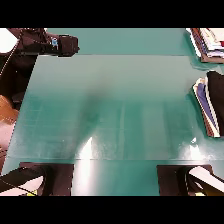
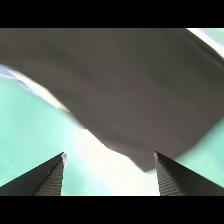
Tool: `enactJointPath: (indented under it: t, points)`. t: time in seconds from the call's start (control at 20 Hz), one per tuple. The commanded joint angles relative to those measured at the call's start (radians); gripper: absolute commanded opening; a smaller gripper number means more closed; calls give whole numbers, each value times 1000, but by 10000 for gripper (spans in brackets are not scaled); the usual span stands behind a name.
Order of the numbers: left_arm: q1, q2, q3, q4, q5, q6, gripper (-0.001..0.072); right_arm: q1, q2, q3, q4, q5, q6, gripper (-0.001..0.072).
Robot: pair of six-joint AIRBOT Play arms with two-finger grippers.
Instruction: Fold the shirts.
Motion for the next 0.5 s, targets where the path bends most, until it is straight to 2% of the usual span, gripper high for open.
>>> enactJointPath:
  t: [0.0, 0.1, 0.15, 0.2, 0.35, 0.4, 0.45]
  points:
    - [0, 0, 0, -1, 1, -1, 25, 150, 14, 72, 174, -42, -4, 620]
    - [0, 0, 0, 0, 12, -1, 25, 318, 6, 116, 172, -74, -4, 619]
    - [0, 0, 0, 0, 20, -1, 25, 397, -2, 135, 167, -89, -5, 570]
    - [0, 0, 0, 0, 31, -1, 25, 483, -13, 154, 151, -100, -5, 430]
    - [0, 0, 0, 0, 47, -1, 25, 687, -56, 213, 106, -112, -27, 182]
    - [0, 0, 0, 0, 48, -1, 25, 744, -72, 235, 99, -112, -45, 43]
    - [0, 0, 0, 0, 48, -1, 25, 787, -89, 257, 99, -107, -67, 21]
